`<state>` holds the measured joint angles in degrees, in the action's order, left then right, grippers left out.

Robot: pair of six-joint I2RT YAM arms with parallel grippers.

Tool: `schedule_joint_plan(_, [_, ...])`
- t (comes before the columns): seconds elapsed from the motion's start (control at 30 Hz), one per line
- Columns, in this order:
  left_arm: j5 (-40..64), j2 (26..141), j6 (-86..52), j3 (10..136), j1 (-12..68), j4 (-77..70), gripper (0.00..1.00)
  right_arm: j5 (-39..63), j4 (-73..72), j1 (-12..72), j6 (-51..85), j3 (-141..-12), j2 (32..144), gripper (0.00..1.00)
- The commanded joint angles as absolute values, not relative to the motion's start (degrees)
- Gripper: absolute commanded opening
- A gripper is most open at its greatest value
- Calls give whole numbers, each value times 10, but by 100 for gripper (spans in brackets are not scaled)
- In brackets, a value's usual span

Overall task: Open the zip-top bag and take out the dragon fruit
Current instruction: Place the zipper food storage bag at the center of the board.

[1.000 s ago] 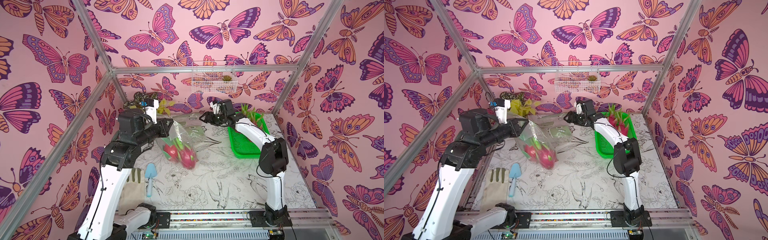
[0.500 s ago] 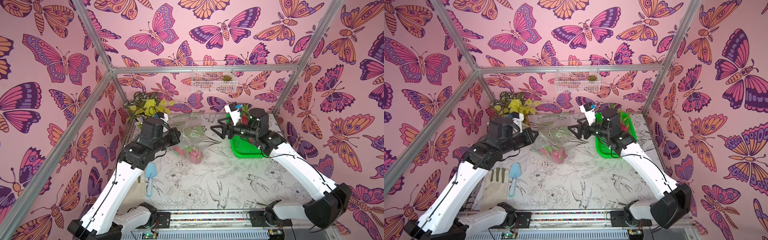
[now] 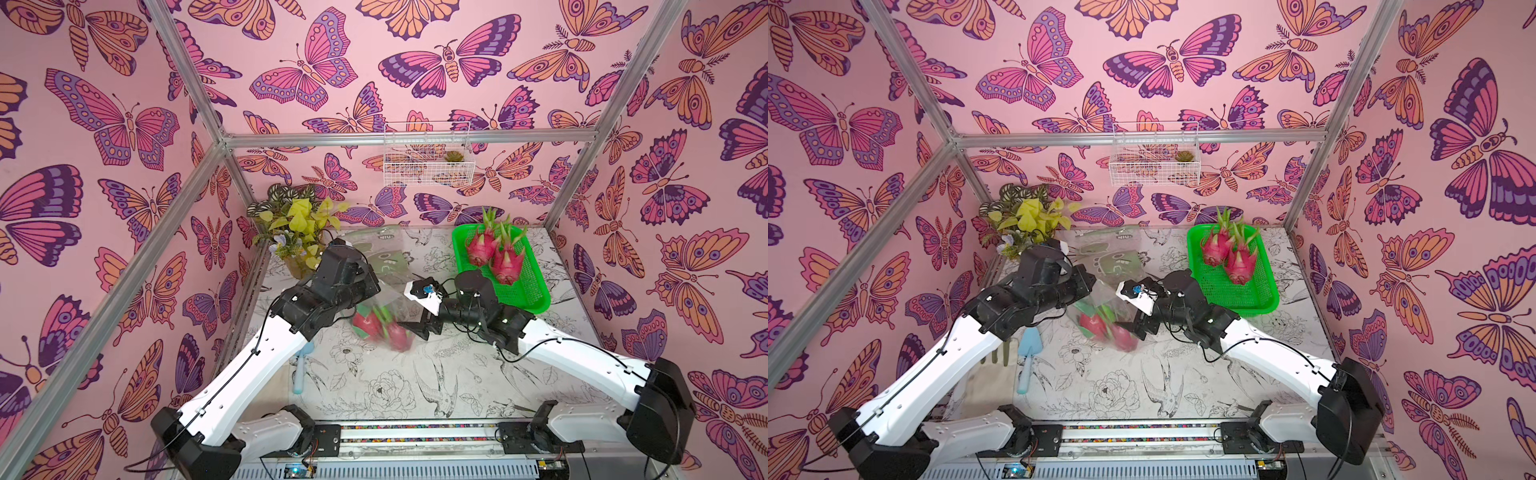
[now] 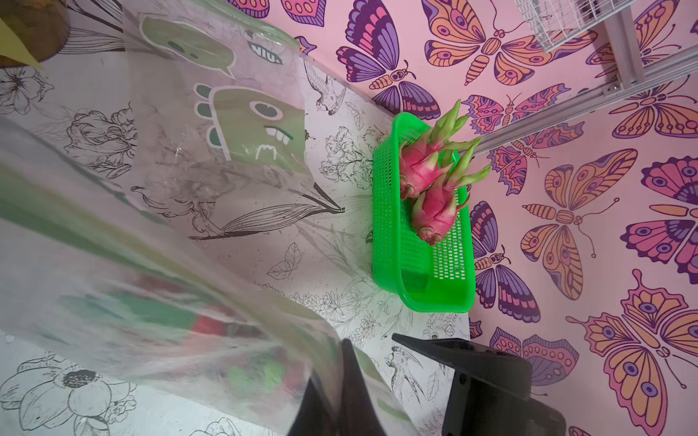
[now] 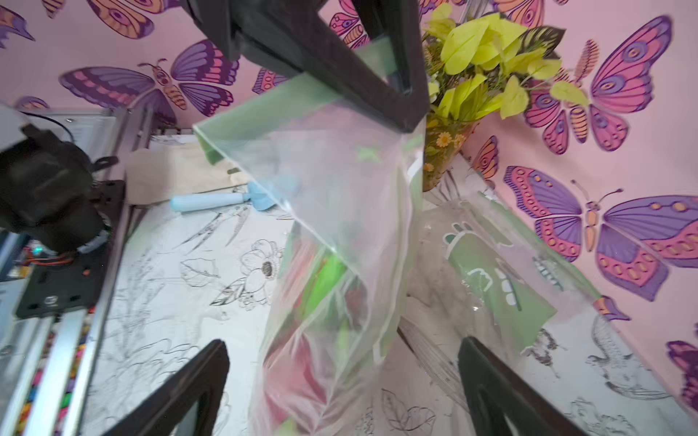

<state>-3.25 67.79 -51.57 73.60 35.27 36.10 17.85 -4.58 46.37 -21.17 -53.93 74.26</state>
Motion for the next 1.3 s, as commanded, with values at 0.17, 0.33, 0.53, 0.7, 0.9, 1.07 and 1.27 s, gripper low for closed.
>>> schedule_joint_plan(0.17, [-40, 698, -533, 746, 365, 316, 0, 116, -164, 472, -257, -561, 772, 96])
schedule_joint_plan(0.33, [-33, 701, -527, 748, 366, 314, 0, 146, -156, 473, -250, -588, 795, 65])
schedule_joint_plan(0.53, [-34, 679, -491, 746, 364, 311, 32, 130, -166, 472, -221, -592, 790, 0])
schedule_joint_plan(0.7, [-17, 637, -345, 748, 359, 286, 56, 161, -148, 440, -174, -596, 769, 0])
schedule_joint_plan(0.9, [-14, 529, -186, 685, 308, 215, 63, 245, -95, 366, -97, -603, 750, 0])
schedule_joint_plan(1.07, [90, 478, -138, 583, 235, 118, 64, 351, -83, 293, -28, -597, 743, 0])
schedule_joint_plan(1.27, [198, 491, -102, 437, 195, -46, 65, 399, -44, 233, -7, -591, 724, 0])
